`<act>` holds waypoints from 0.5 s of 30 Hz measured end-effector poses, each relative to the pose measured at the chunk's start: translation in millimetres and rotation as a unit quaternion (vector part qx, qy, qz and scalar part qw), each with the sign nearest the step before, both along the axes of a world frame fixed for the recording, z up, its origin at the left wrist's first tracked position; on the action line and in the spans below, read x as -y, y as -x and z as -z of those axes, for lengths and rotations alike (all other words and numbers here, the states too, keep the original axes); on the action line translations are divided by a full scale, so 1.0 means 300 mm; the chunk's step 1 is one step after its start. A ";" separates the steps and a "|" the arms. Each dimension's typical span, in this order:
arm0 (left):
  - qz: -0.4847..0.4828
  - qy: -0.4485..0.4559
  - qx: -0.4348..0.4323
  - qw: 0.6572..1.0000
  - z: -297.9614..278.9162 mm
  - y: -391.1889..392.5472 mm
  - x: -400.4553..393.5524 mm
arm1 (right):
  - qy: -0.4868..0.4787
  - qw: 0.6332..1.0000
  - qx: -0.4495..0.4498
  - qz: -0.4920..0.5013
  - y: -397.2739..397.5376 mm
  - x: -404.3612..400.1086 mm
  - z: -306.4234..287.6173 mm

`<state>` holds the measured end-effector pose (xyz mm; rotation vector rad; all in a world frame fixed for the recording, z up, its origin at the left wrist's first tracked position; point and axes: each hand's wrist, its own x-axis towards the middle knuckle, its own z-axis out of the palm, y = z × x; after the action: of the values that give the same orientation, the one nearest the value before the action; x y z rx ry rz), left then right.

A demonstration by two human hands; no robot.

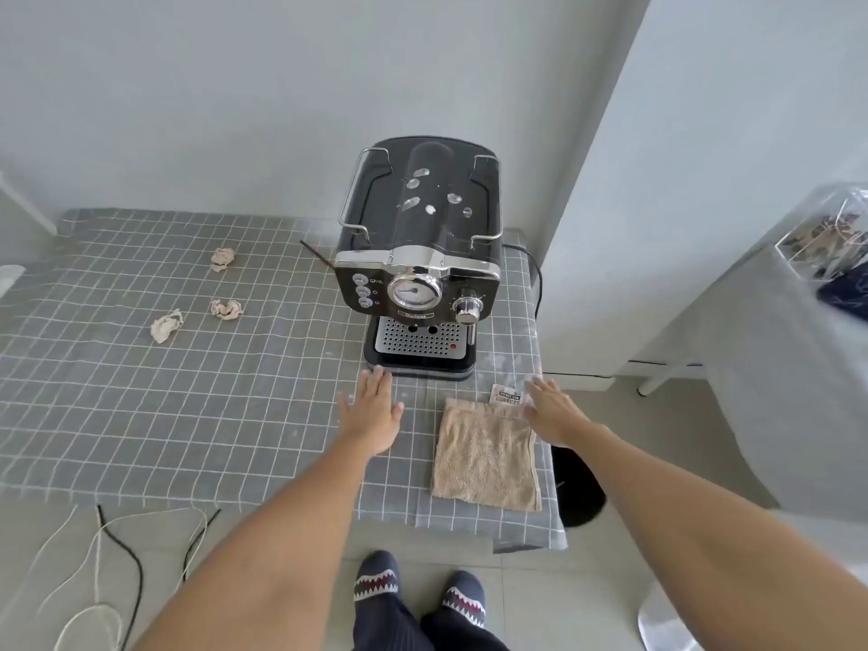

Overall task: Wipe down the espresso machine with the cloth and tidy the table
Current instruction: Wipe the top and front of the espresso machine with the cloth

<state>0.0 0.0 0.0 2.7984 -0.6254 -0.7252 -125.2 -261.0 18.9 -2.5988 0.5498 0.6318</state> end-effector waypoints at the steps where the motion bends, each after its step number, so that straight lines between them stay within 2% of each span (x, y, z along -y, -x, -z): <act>1: 0.020 -0.003 -0.001 1.000 0.012 0.028 0.028 | 0.003 1.000 -0.009 -0.008 0.014 -0.017 0.013; 4: 0.050 0.031 -0.022 0.998 0.034 0.118 0.115 | -0.022 1.000 0.002 -0.001 0.055 -0.069 0.049; 6: 0.053 0.052 0.001 0.997 0.064 0.161 0.157 | -0.017 0.999 0.015 0.037 0.072 -0.091 0.073; 12: -0.037 0.147 0.109 0.982 0.108 0.239 0.201 | 0.002 0.994 0.052 0.100 0.081 -0.107 0.087; 15: -0.078 0.212 0.091 0.970 0.082 0.242 0.204 | -0.027 0.987 0.089 0.130 0.092 -0.106 0.069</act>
<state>-72.7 -61.2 -24.7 2.4900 -0.5094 -0.2640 -152.6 -229.2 -1.8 -2.4441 0.7841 0.3223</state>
